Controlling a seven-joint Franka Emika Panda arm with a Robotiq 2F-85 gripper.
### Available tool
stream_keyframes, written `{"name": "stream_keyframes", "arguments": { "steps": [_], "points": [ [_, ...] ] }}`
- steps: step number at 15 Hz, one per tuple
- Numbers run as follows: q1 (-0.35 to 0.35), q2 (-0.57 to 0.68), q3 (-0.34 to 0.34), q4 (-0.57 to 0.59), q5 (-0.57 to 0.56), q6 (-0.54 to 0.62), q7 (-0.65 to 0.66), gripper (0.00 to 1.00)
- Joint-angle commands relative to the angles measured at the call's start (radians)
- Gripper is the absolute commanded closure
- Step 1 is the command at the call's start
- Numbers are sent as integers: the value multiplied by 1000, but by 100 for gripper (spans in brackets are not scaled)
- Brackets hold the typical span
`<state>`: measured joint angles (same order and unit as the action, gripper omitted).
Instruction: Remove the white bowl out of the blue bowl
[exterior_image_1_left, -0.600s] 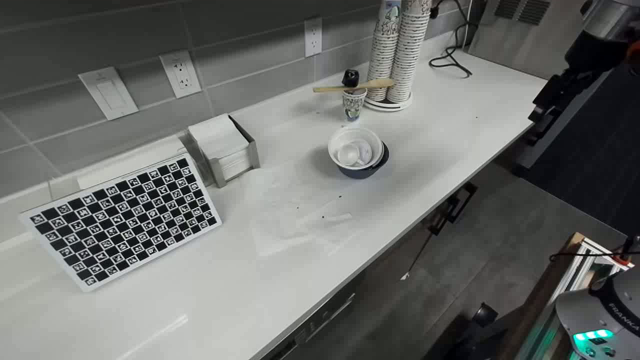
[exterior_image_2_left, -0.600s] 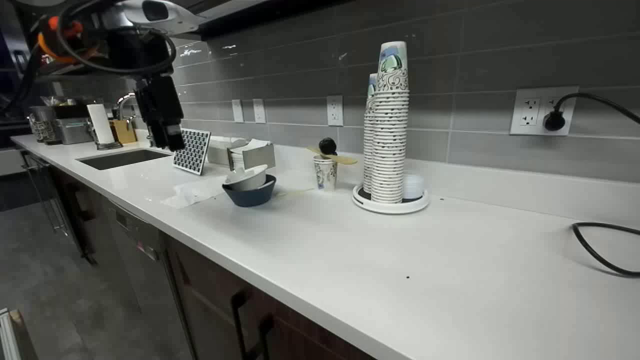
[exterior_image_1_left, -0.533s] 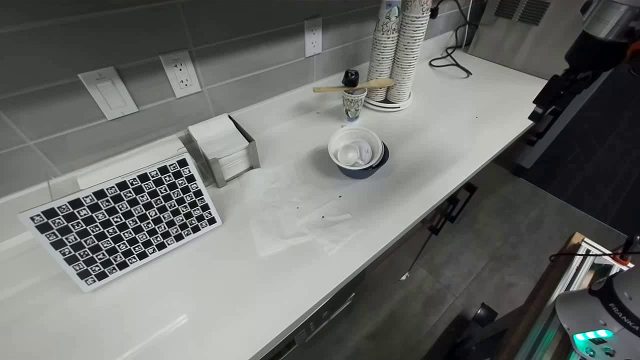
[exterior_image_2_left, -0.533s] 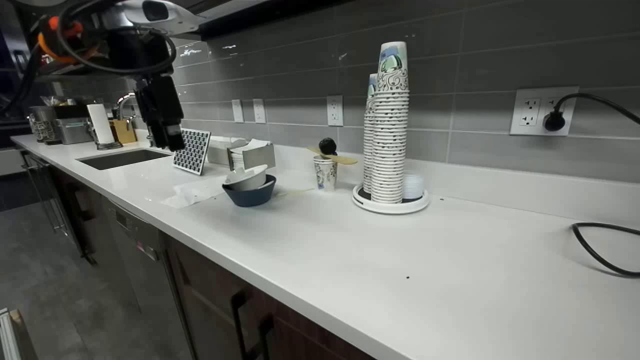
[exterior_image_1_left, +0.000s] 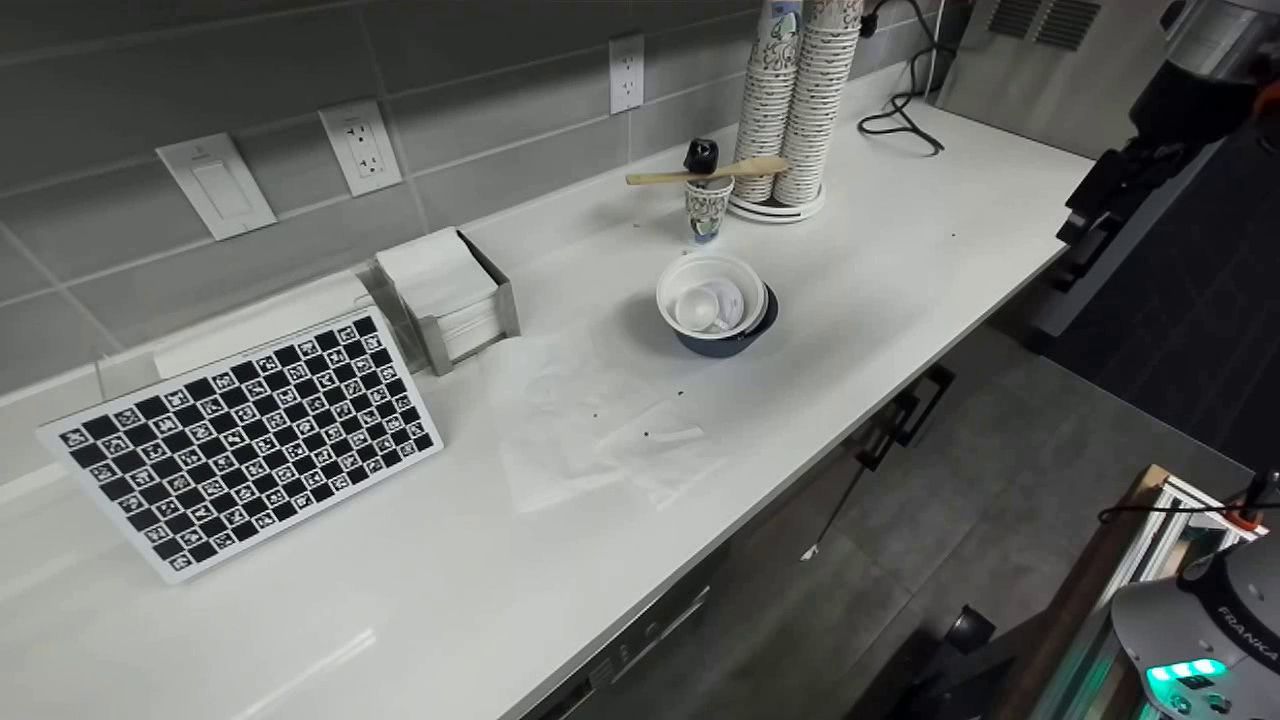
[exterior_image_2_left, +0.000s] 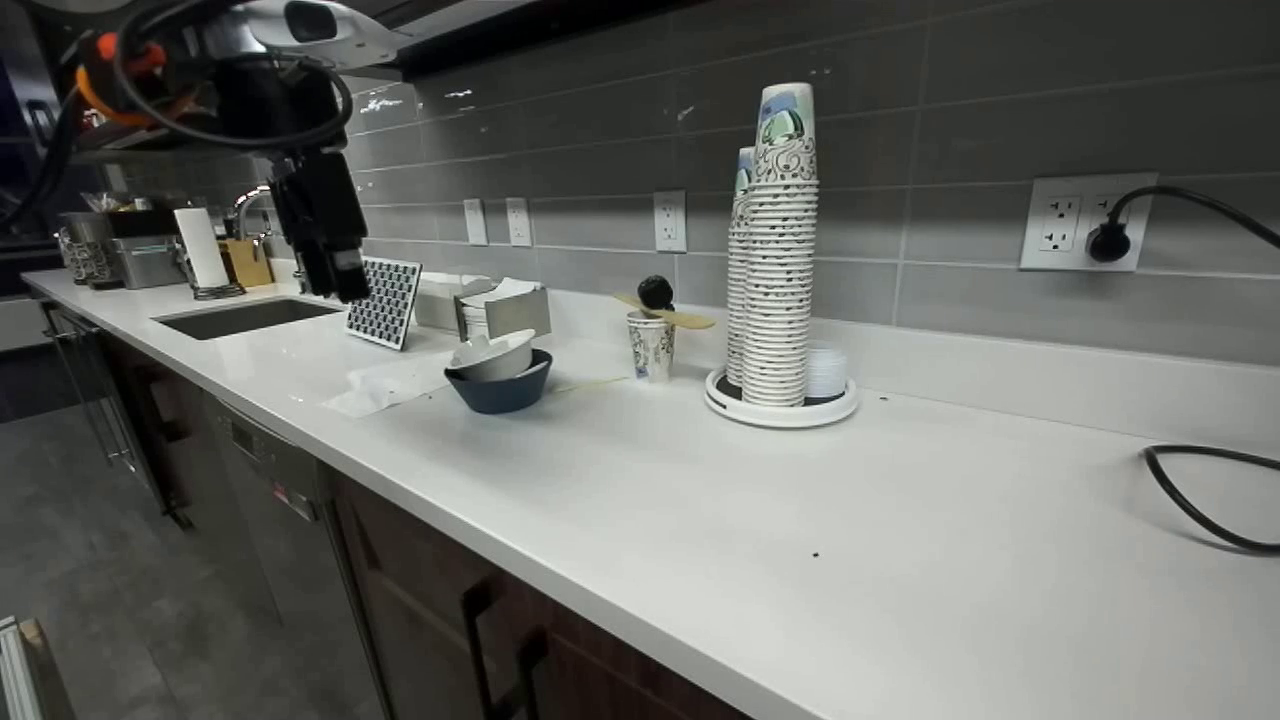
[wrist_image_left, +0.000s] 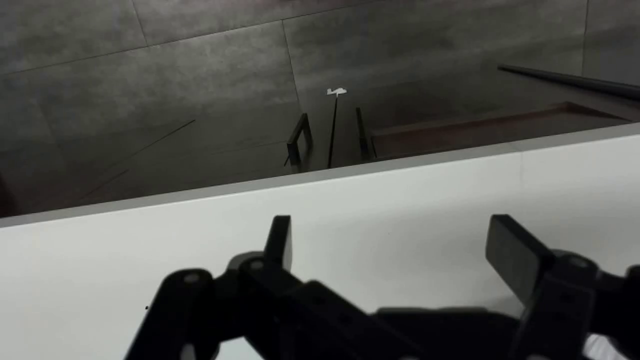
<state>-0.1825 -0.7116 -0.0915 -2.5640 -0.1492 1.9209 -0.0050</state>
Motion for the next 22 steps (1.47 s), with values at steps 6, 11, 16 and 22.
{"name": "stream_keyframes", "arguments": {
  "steps": [6, 11, 16, 22],
  "points": [
    [58, 94, 5, 19, 113, 27, 71, 0],
    [174, 303, 95, 74, 267, 218, 138, 0],
    [210, 582, 116, 314, 267, 256, 131, 0],
    [209, 717, 115, 454, 248, 234, 140, 0]
  ]
}}
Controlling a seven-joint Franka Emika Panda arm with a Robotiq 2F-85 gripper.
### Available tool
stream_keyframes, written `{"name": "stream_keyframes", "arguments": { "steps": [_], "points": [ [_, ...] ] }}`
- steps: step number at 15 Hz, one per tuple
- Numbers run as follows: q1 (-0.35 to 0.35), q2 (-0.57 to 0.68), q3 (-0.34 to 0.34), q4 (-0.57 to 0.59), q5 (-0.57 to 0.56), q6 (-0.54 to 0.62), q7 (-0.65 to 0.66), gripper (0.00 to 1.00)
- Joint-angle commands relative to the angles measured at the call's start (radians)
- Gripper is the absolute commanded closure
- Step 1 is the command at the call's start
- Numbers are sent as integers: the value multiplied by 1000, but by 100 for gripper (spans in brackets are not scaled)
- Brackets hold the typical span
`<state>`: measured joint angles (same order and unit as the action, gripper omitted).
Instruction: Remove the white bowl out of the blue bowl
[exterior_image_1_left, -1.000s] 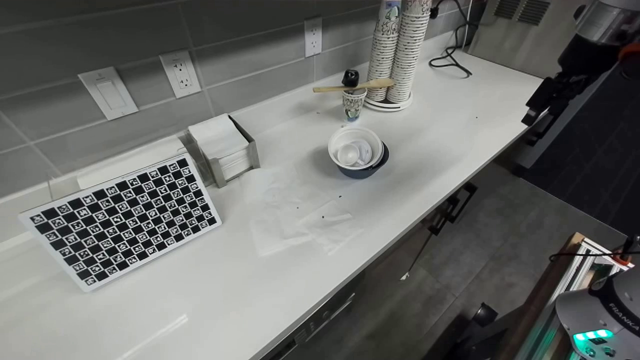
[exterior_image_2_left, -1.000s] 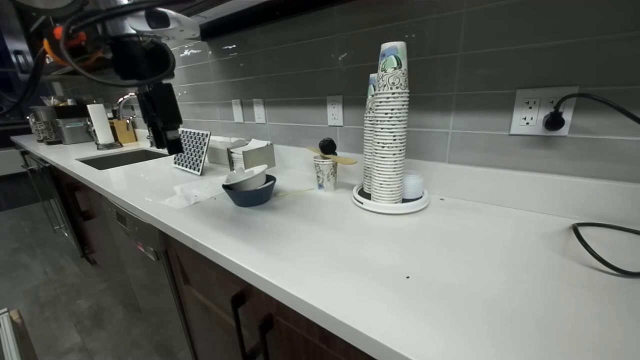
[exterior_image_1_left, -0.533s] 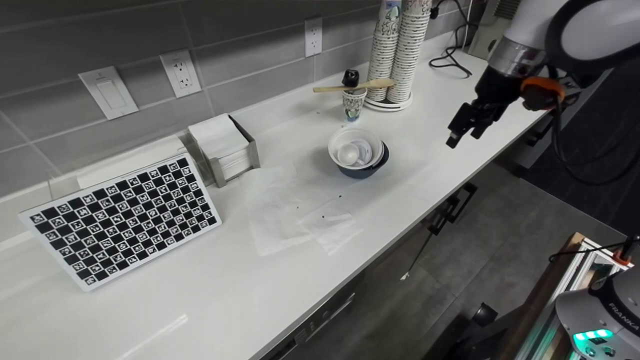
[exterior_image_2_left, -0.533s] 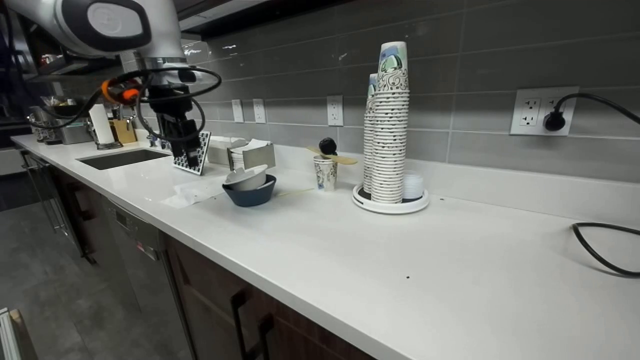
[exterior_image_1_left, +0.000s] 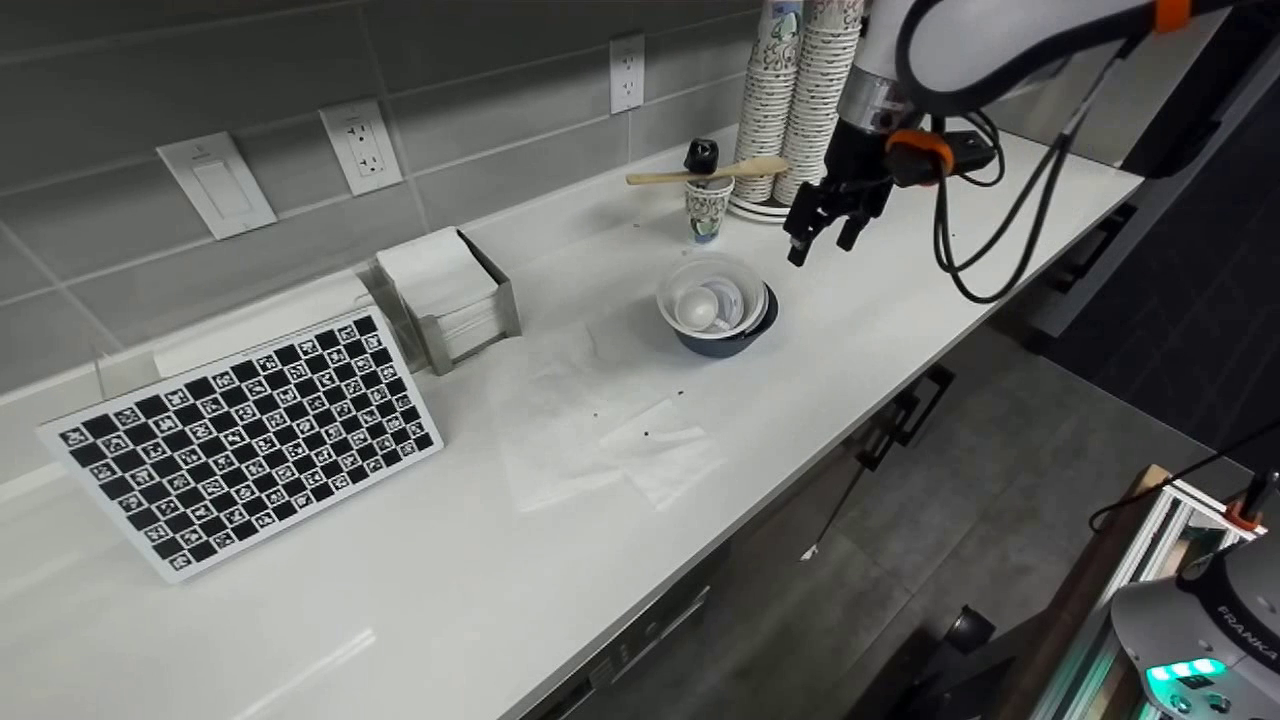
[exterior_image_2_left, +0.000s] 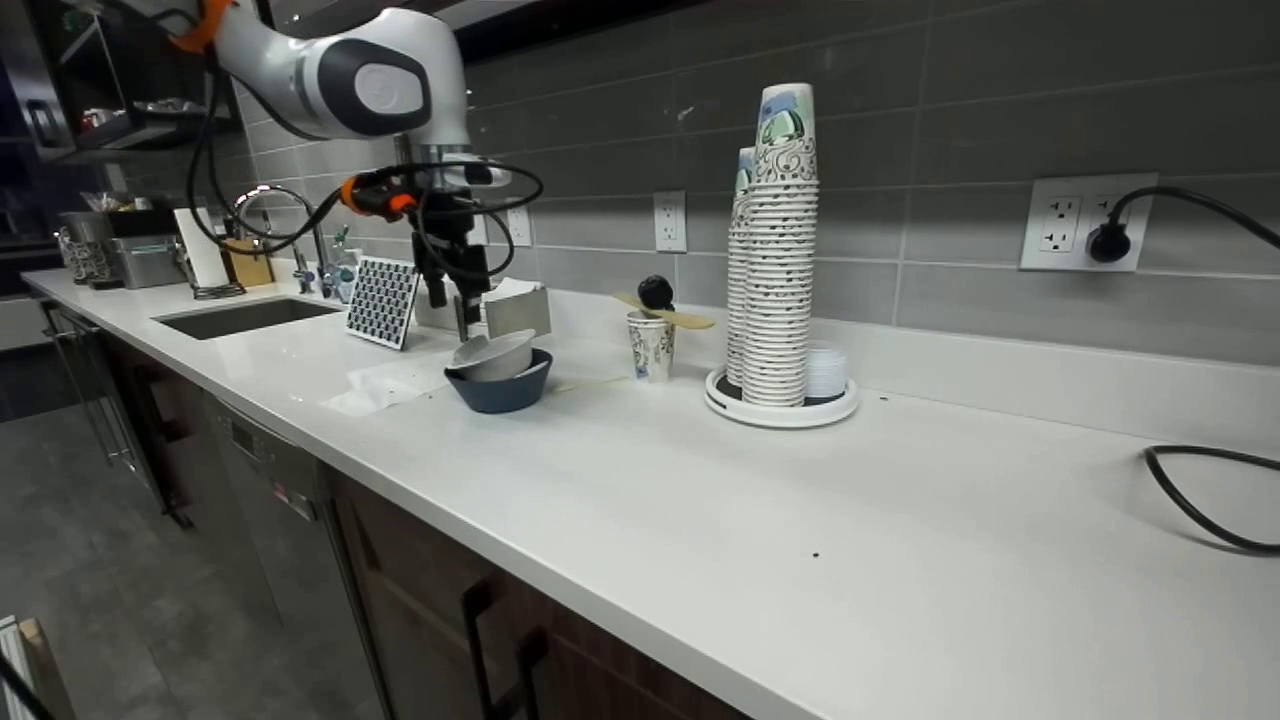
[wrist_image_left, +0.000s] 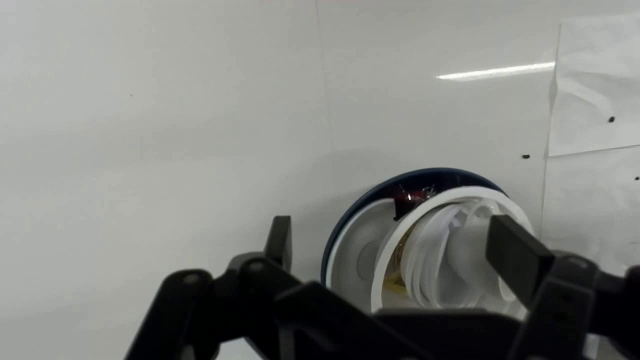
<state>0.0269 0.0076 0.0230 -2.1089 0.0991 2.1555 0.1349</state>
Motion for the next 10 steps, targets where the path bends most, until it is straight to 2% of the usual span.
{"name": "stream_keyframes", "arguments": {
  "steps": [1, 4, 10],
  "points": [
    [0, 39, 0, 45, 0, -19, 1, 0],
    [0, 98, -1, 106, 0, -40, 2, 0],
    [-10, 193, 0, 141, 44, 118, -35, 0]
  ]
}}
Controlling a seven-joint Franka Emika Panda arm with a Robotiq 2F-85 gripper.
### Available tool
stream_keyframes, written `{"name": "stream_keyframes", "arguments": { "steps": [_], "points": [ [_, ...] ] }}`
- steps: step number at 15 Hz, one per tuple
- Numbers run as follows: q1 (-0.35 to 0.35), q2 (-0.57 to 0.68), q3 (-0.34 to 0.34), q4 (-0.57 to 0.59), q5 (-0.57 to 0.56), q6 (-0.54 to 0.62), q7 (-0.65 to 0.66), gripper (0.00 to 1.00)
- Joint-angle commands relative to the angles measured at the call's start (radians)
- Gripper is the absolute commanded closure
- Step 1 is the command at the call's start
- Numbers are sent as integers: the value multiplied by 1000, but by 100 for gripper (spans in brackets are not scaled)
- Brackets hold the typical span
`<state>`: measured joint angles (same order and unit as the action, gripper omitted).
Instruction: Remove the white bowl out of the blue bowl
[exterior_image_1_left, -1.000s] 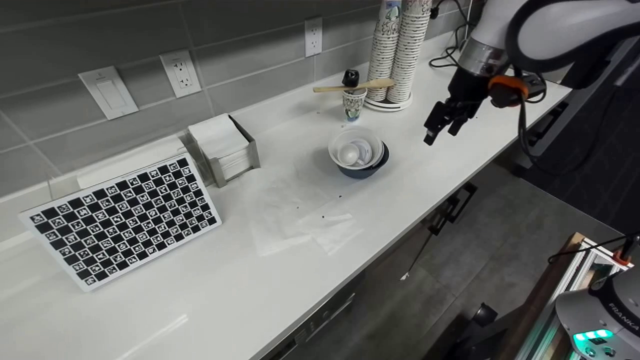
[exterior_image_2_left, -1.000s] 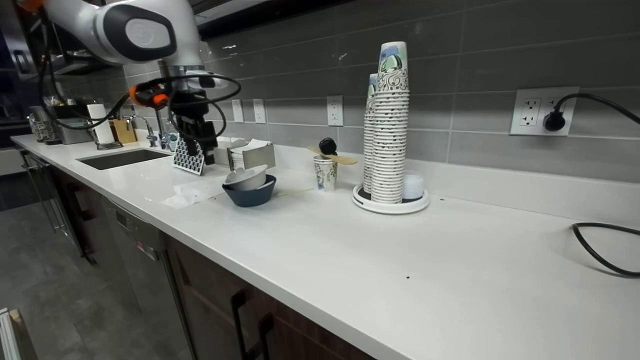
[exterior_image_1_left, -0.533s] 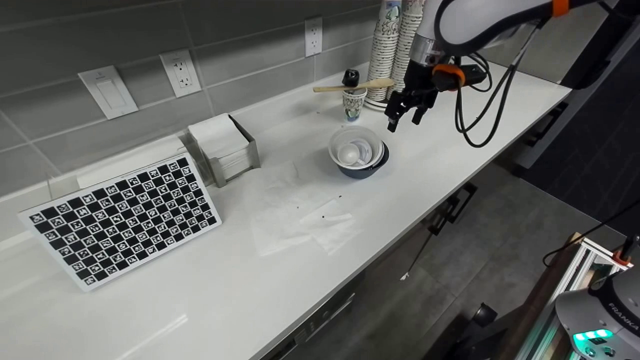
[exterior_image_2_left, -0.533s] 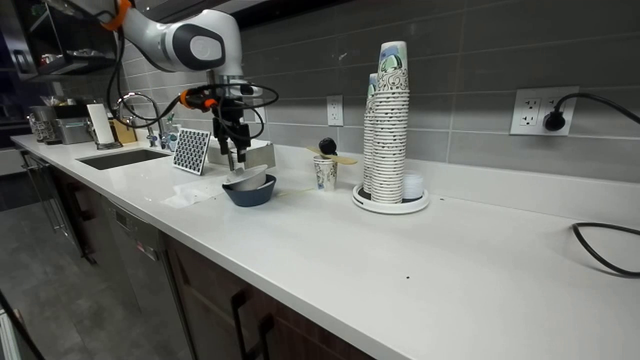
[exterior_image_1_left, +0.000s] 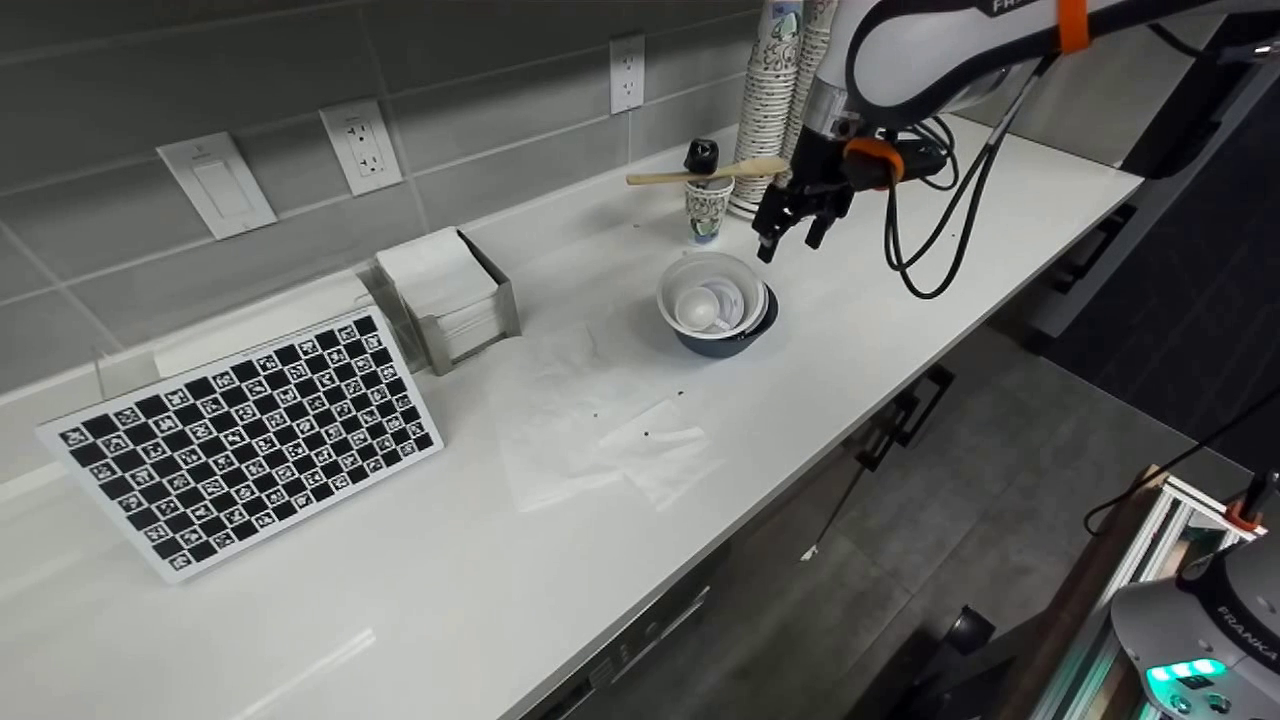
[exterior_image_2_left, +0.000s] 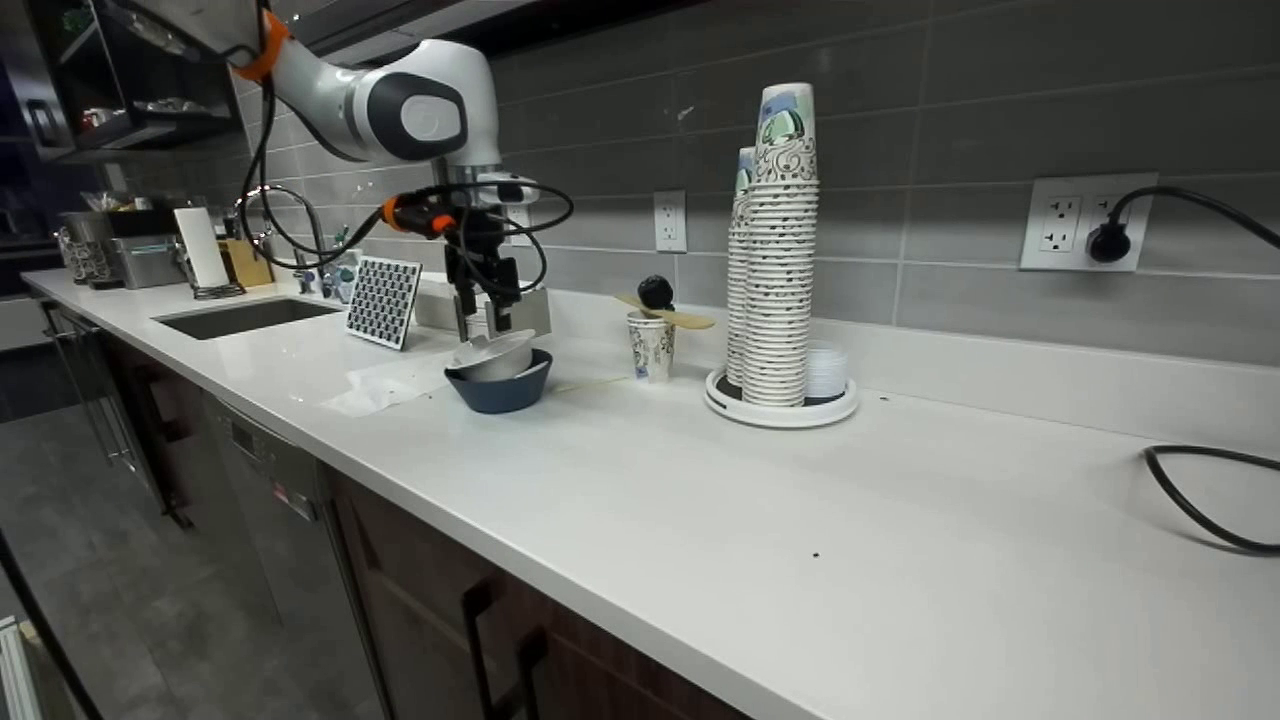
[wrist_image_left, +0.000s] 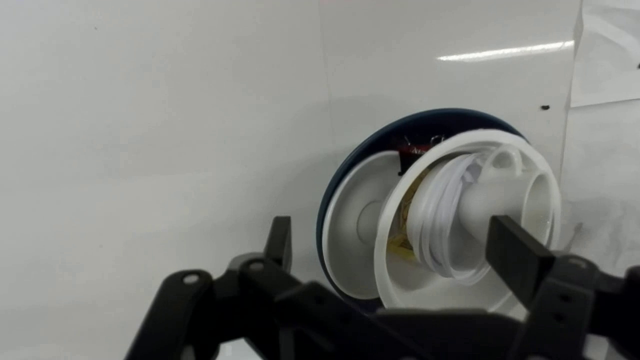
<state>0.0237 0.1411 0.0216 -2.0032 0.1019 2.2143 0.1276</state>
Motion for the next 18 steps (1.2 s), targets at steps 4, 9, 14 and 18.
{"name": "stream_keyframes", "arguments": {
  "steps": [4, 9, 14, 18],
  "points": [
    [-11, 144, -10, 82, 15, 107, -2, 27],
    [-6, 197, -10, 117, 28, 107, 37, 61],
    [11, 203, -1, 117, 27, 102, 83, 96],
    [19, 205, 5, 118, 22, 100, 99, 88]
  ]
}}
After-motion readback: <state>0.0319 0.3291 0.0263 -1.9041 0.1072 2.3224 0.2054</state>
